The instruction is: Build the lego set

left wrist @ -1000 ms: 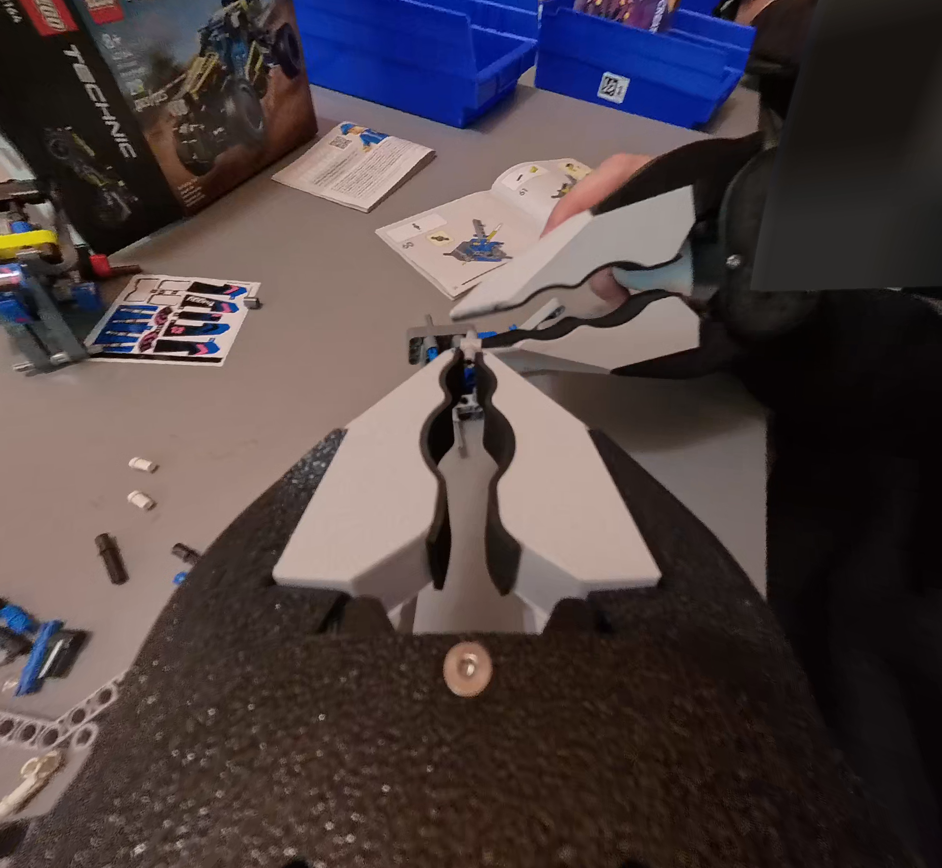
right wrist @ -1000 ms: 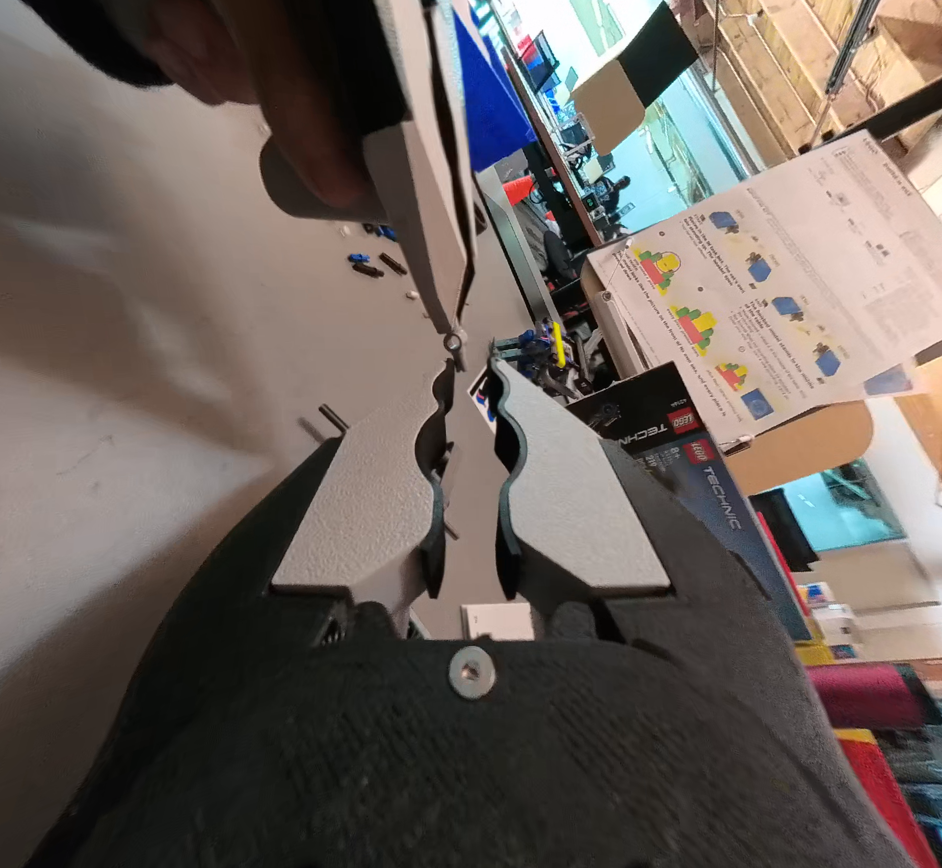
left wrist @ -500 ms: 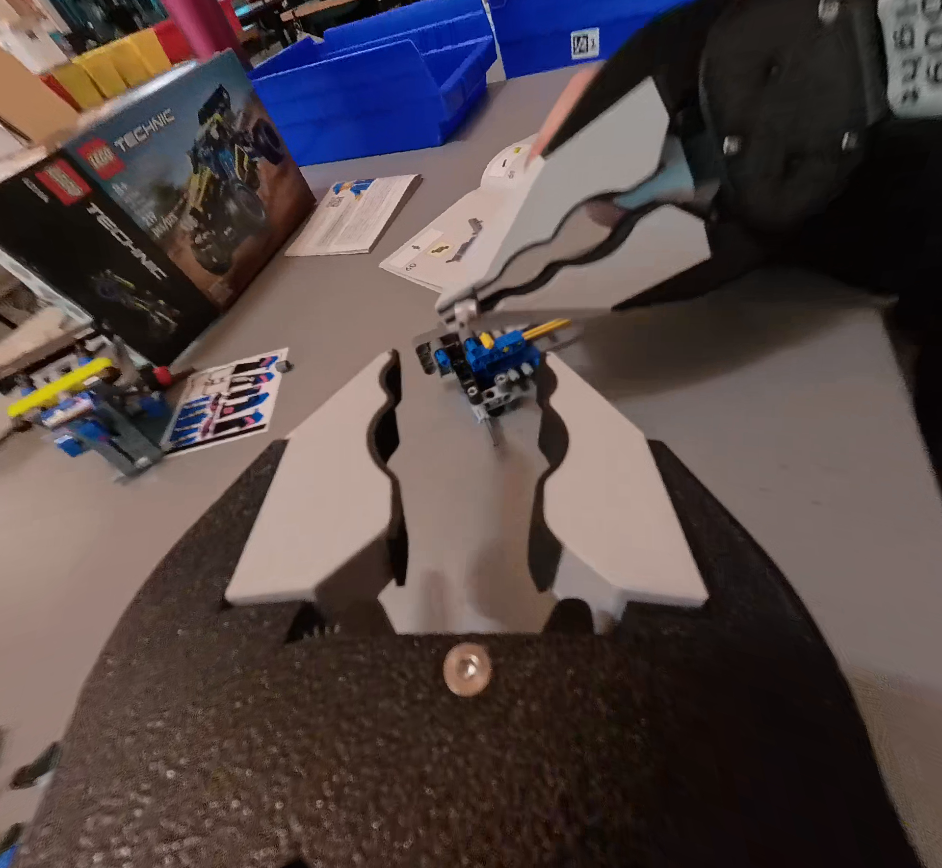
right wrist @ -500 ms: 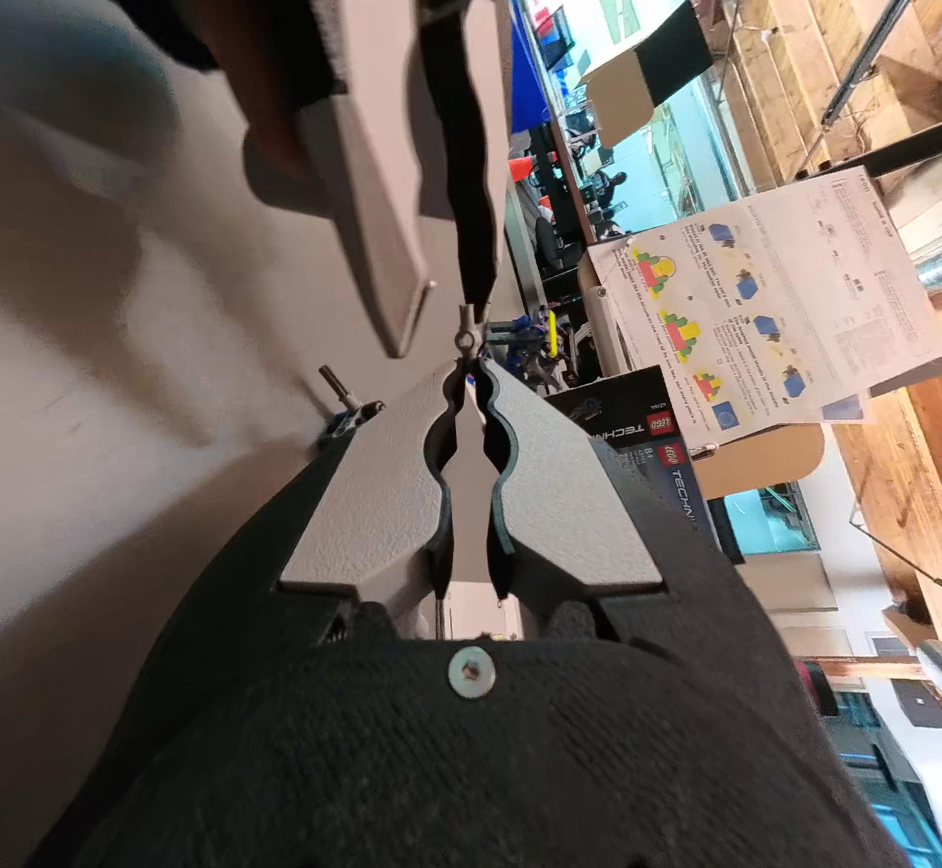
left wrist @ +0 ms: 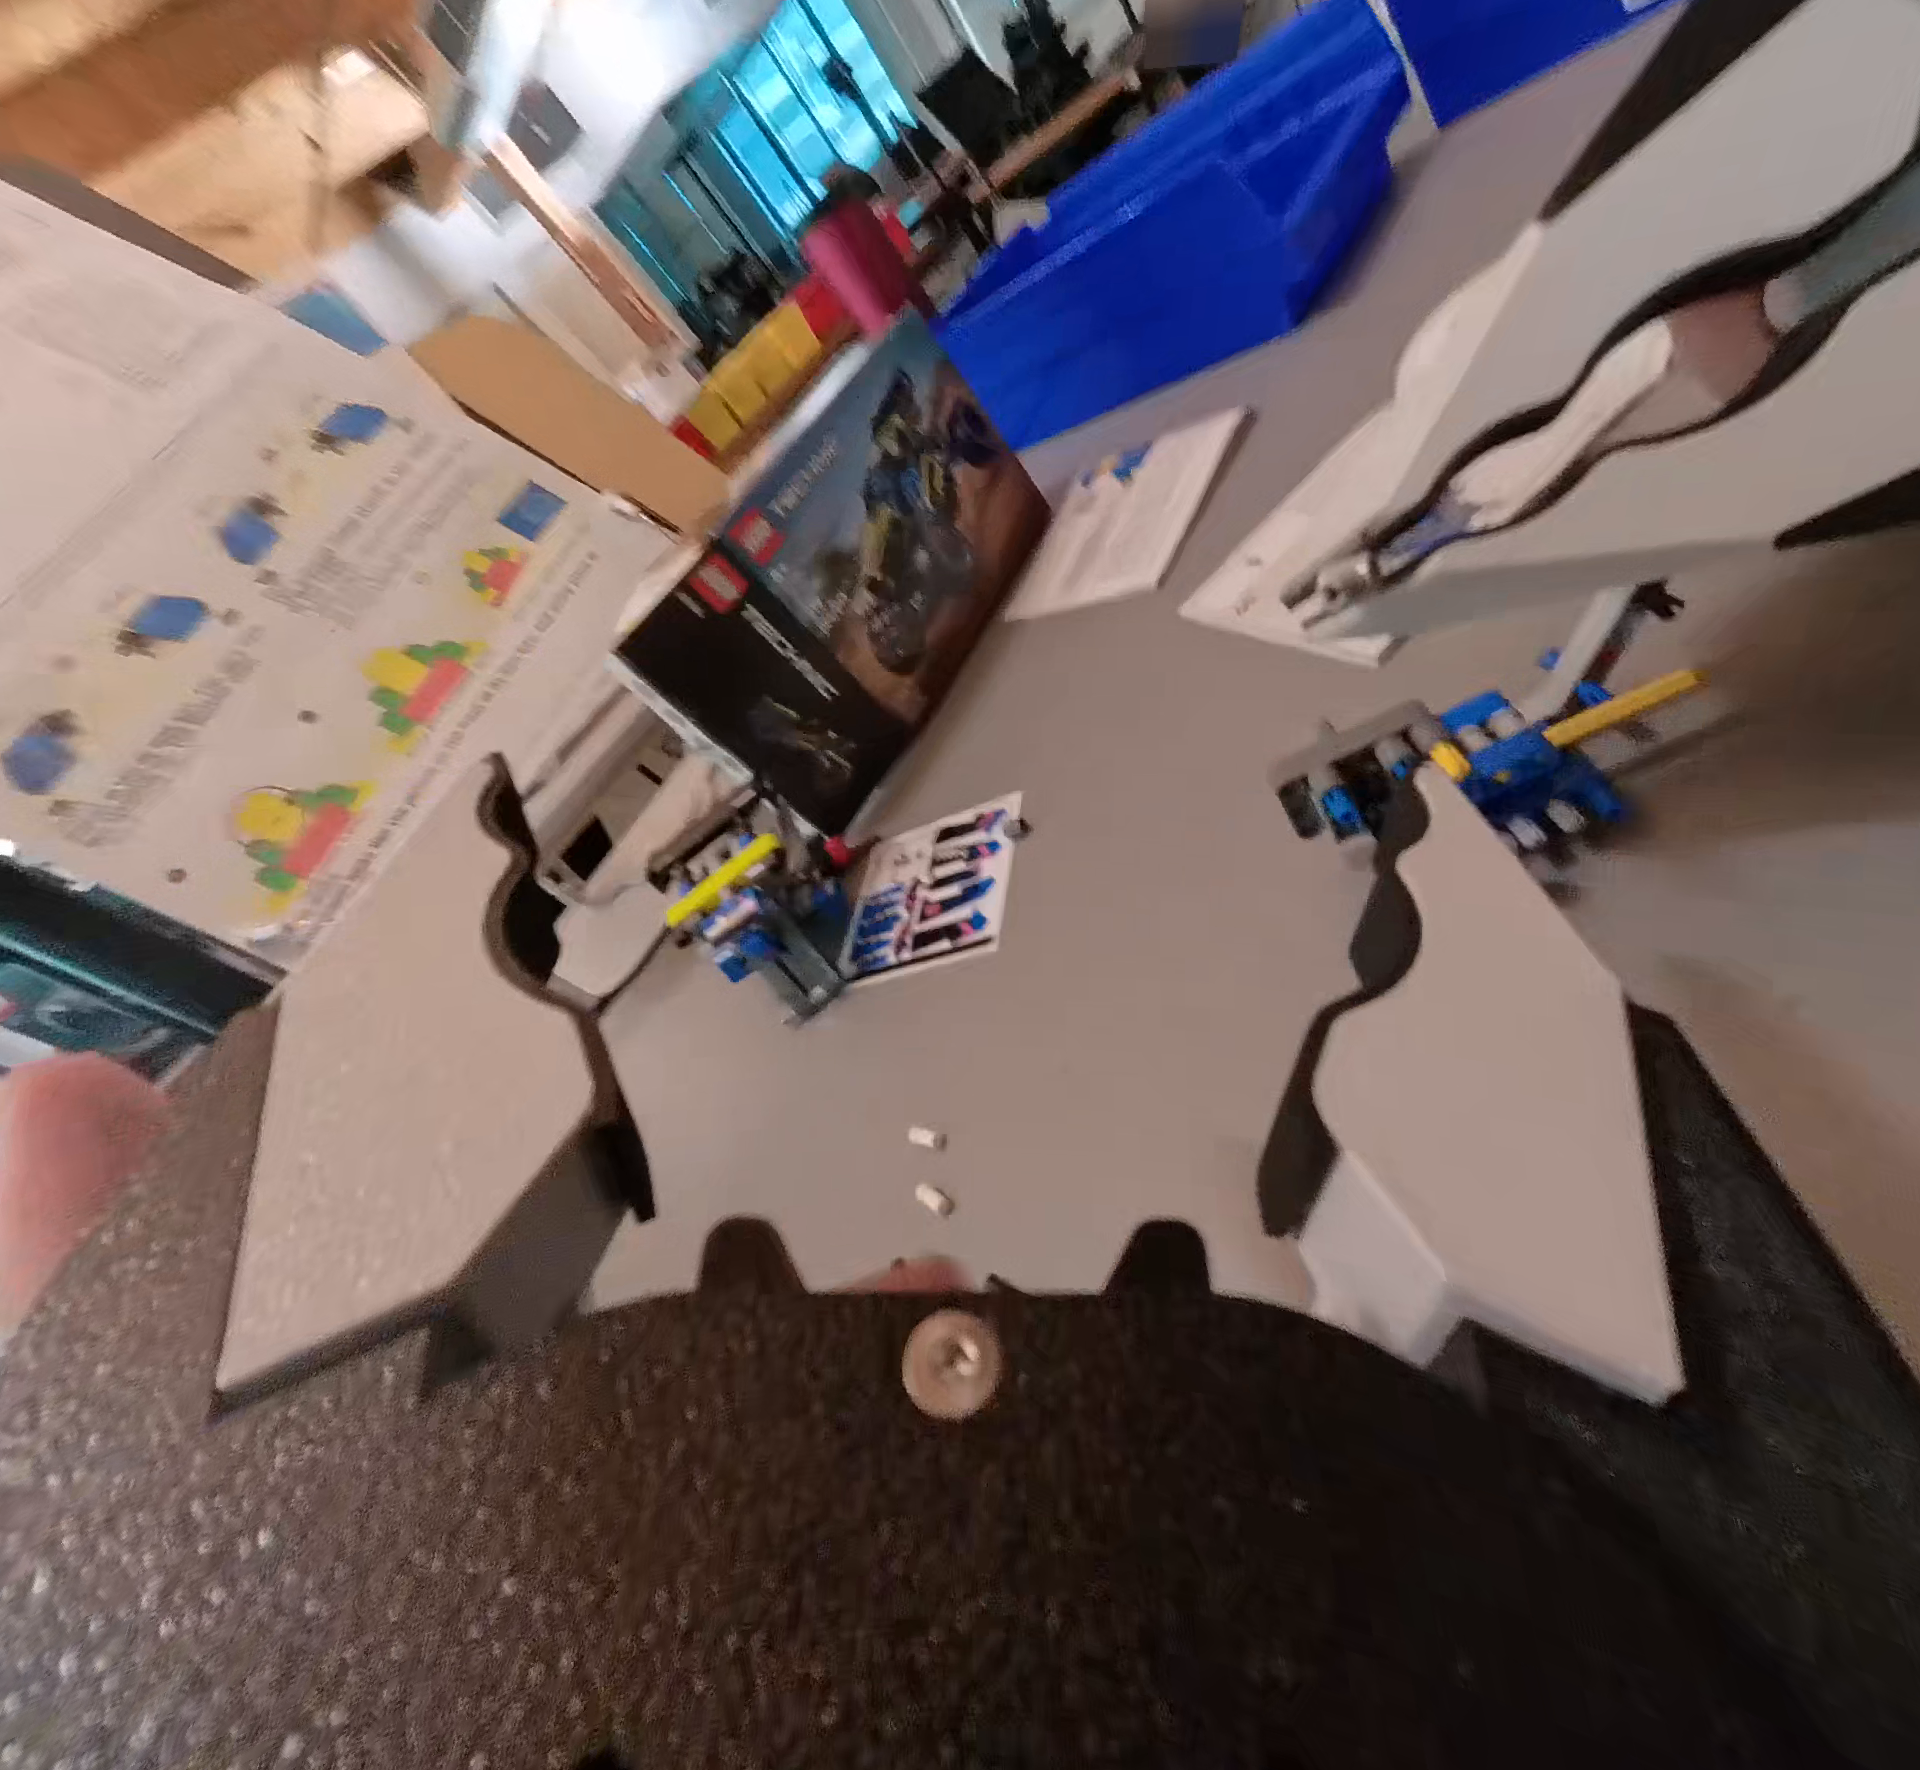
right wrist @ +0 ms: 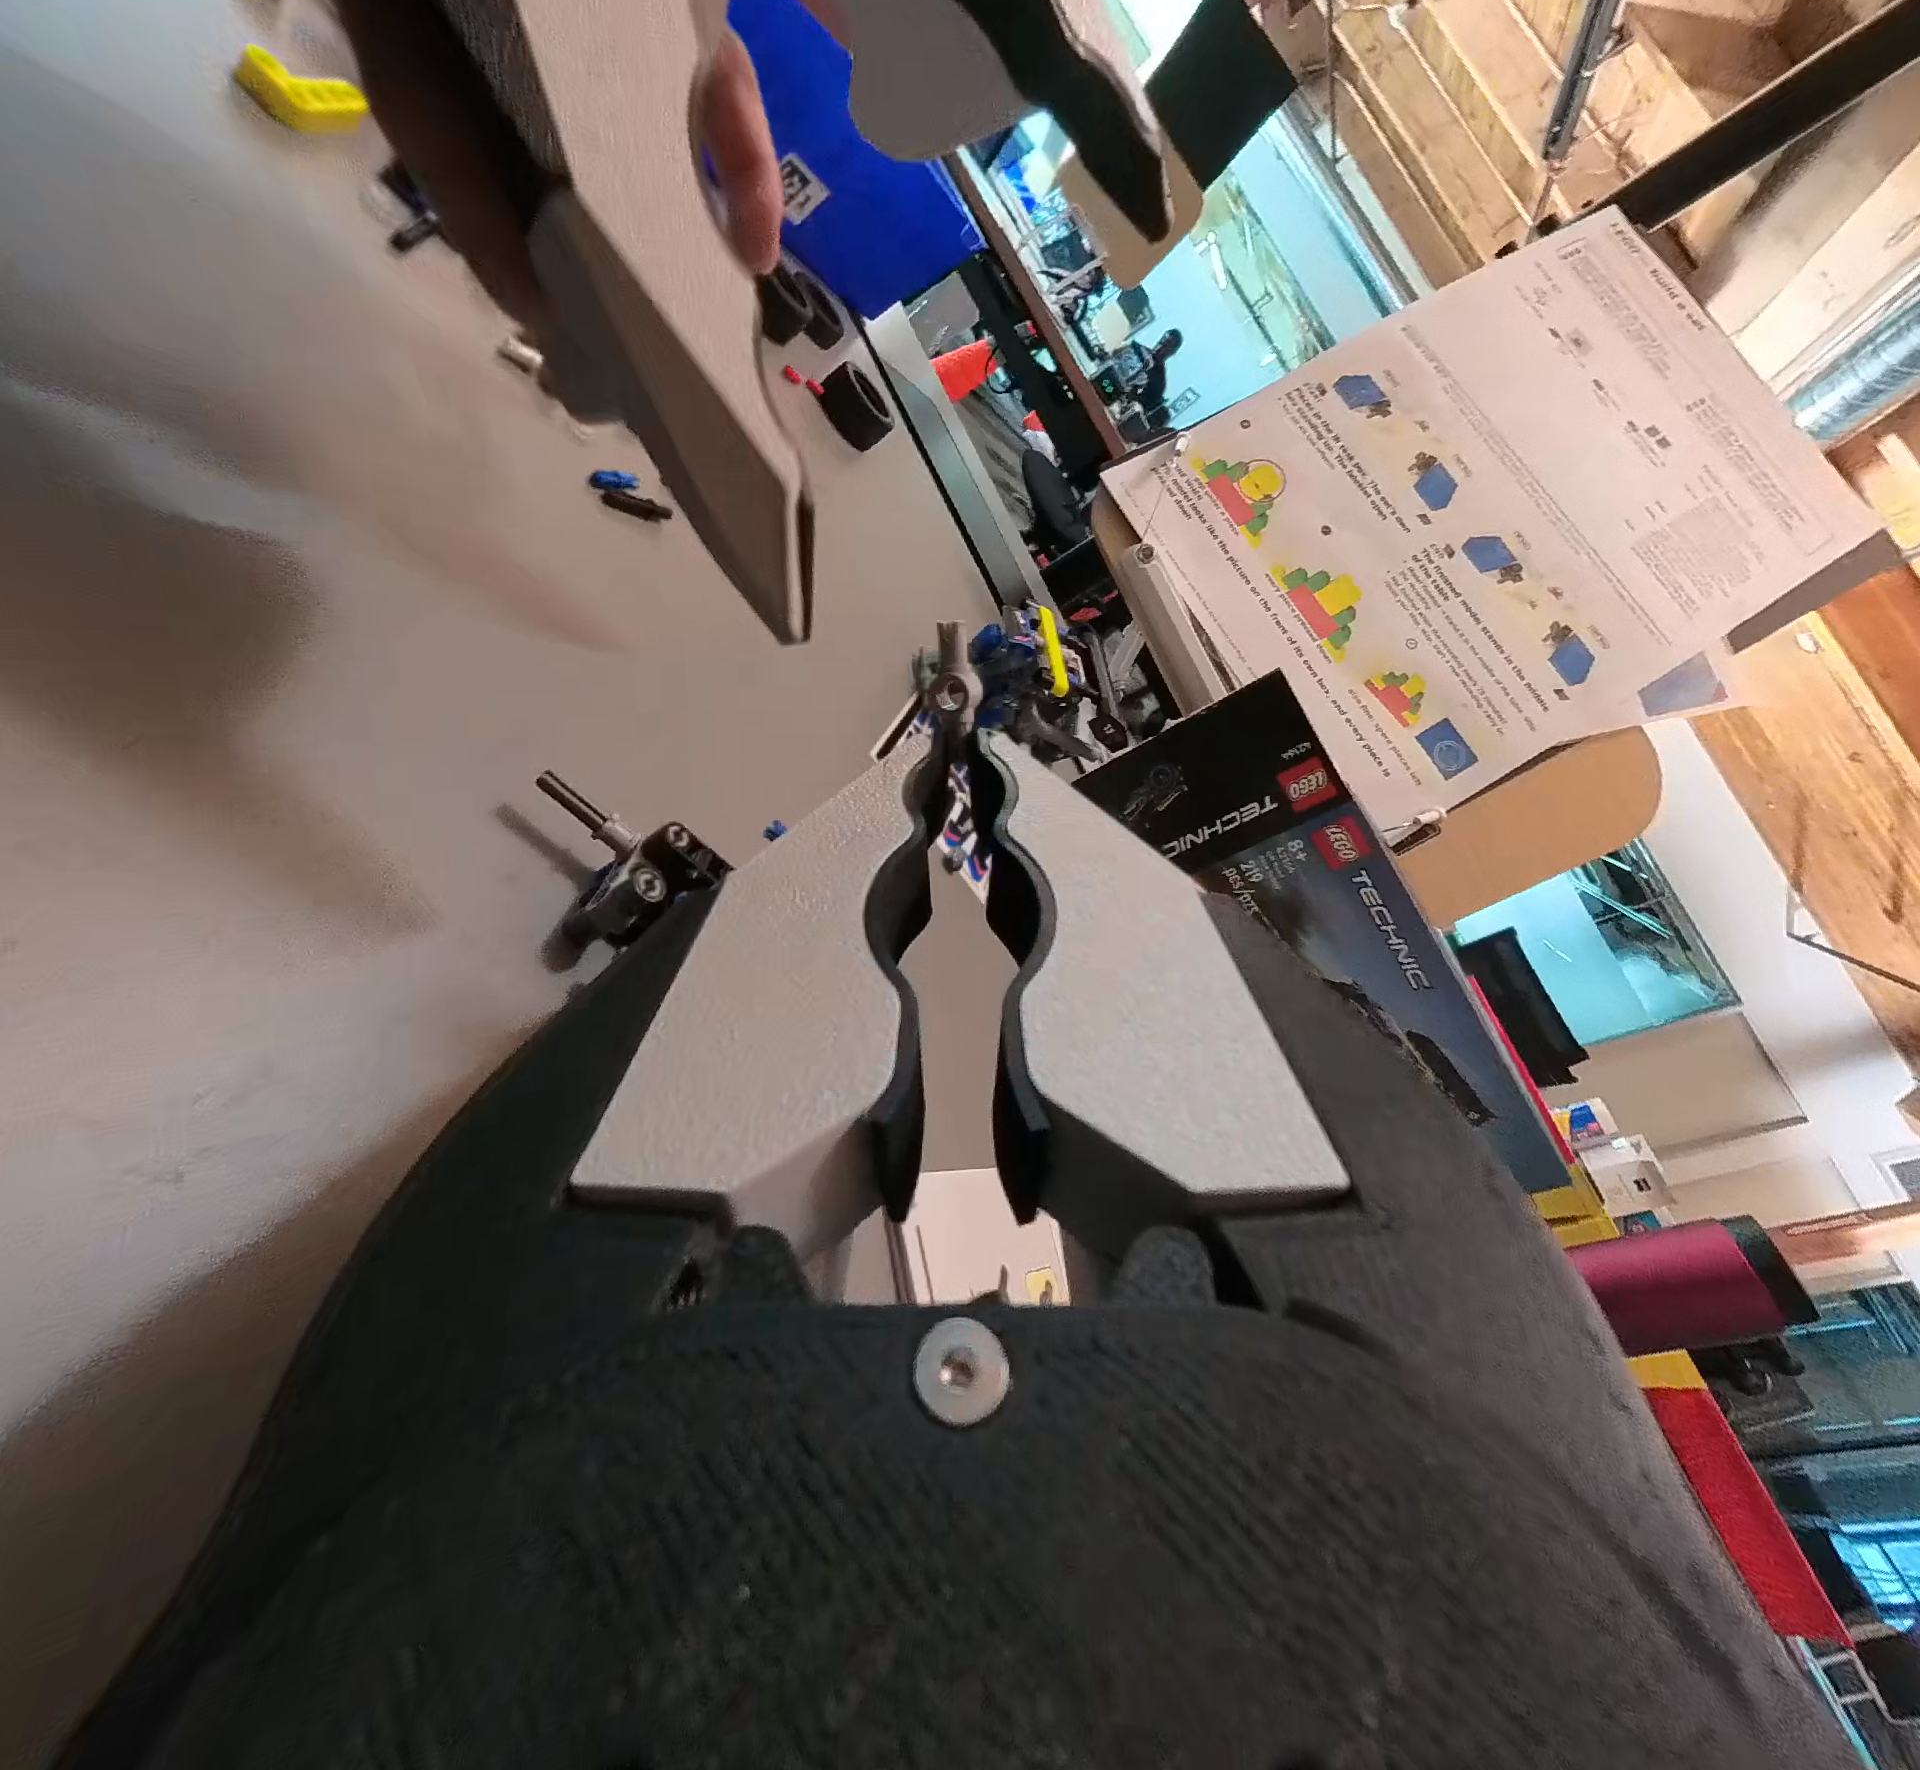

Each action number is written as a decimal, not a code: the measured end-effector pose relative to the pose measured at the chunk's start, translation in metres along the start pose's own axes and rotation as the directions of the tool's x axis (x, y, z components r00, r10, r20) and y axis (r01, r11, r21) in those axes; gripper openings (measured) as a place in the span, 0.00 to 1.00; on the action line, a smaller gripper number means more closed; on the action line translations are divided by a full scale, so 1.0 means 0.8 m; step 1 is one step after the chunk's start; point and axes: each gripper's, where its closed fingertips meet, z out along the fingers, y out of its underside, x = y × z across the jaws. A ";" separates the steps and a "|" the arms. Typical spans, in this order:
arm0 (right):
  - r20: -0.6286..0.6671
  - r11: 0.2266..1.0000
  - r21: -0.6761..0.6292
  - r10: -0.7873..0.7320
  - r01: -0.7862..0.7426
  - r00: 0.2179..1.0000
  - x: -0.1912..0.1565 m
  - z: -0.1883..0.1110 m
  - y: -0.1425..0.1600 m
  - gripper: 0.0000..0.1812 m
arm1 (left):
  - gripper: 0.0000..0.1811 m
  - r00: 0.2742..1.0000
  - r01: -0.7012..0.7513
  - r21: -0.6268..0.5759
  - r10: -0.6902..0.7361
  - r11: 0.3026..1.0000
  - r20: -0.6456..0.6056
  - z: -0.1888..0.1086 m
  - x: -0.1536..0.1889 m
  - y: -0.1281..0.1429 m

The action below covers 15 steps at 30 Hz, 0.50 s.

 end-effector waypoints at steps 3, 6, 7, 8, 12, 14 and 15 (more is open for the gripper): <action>-0.030 1.000 0.006 -0.007 0.008 1.000 0.006 -0.002 0.000 0.01 | 0.67 0.966 0.178 -0.051 -0.184 0.983 -0.181 0.007 0.032 -0.002; -0.059 0.998 -0.014 -0.057 0.056 0.997 0.009 -0.003 0.001 0.01 | 0.34 0.810 0.463 -0.135 -0.480 0.876 -0.337 -0.001 0.060 -0.017; -0.068 0.997 -0.023 -0.081 0.080 0.994 0.010 -0.003 0.002 0.01 | 0.31 0.754 0.549 -0.174 -0.574 0.817 -0.320 -0.001 0.058 -0.015; -0.082 0.994 -0.030 -0.107 0.105 0.991 0.011 -0.003 0.002 0.01 | 0.29 0.699 0.609 -0.195 -0.636 0.769 -0.326 -0.004 0.060 -0.017; -0.084 0.986 -0.042 -0.167 0.164 0.982 0.007 -0.001 -0.001 0.01 | 0.22 0.623 0.649 -0.245 -0.688 0.721 -0.373 -0.013 0.075 -0.025; -0.082 0.981 -0.048 -0.192 0.189 0.978 0.005 0.000 -0.002 0.01 | 0.18 0.644 0.616 -0.277 -0.674 0.737 -0.361 -0.012 0.084 -0.020; -0.080 0.978 -0.046 -0.206 0.203 0.975 0.003 0.000 -0.004 0.01 | 0.15 0.650 0.604 -0.277 -0.663 0.747 -0.371 -0.012 0.088 -0.021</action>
